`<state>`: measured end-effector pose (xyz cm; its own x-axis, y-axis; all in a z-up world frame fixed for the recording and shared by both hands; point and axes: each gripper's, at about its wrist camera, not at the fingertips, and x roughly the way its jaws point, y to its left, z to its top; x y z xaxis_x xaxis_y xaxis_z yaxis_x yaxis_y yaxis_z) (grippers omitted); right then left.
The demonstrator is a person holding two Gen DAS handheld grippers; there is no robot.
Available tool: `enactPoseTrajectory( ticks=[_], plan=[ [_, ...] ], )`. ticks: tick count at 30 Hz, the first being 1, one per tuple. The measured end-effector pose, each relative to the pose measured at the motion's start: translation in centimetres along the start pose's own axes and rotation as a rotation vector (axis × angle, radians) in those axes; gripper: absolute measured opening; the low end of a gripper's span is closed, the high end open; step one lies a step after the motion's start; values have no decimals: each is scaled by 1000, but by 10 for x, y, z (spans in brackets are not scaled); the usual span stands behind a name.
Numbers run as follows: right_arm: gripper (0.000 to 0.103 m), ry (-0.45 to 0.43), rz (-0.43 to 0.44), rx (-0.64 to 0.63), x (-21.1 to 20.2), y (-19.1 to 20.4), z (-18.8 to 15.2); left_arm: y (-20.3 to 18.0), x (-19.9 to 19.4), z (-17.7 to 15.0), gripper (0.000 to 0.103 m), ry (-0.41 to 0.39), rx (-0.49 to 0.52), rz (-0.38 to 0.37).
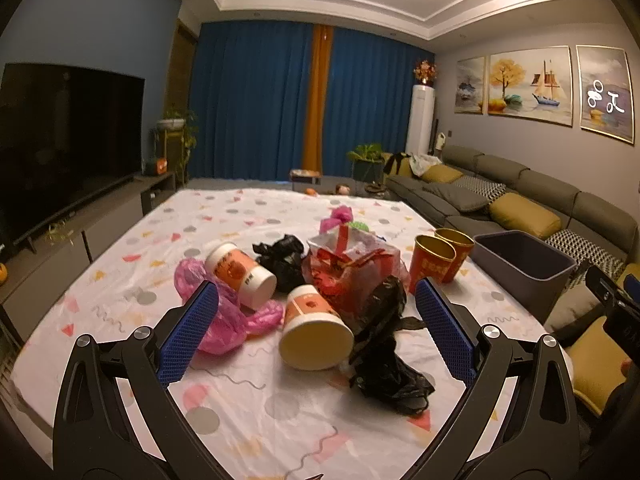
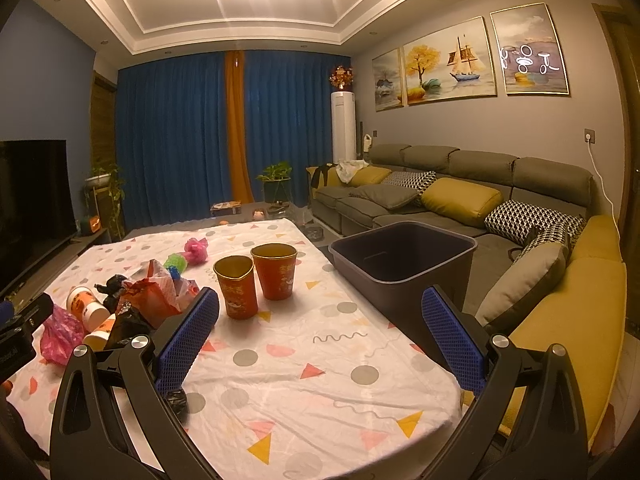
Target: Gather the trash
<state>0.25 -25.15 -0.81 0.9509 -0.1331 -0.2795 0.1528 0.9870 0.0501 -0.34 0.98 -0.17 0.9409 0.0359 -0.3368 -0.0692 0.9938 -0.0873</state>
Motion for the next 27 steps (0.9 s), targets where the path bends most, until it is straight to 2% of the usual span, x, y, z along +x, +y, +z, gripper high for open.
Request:
enactPoseTrajectory(
  ticks=[8, 14, 19, 27],
  plan=[
    [98, 1, 23, -8, 5, 4, -5, 9, 0, -1, 97, 20, -21, -27],
    [98, 14, 75, -10, 15, 15, -10, 28, 2, -7, 97, 11, -34, 15],
    [94, 54, 176, -25, 26, 37, -19, 45, 5, -11, 97, -5, -21, 60],
    [87, 100, 355, -112, 38, 98, -33, 78, 12, -17, 96, -10, -45, 107]
  ],
)
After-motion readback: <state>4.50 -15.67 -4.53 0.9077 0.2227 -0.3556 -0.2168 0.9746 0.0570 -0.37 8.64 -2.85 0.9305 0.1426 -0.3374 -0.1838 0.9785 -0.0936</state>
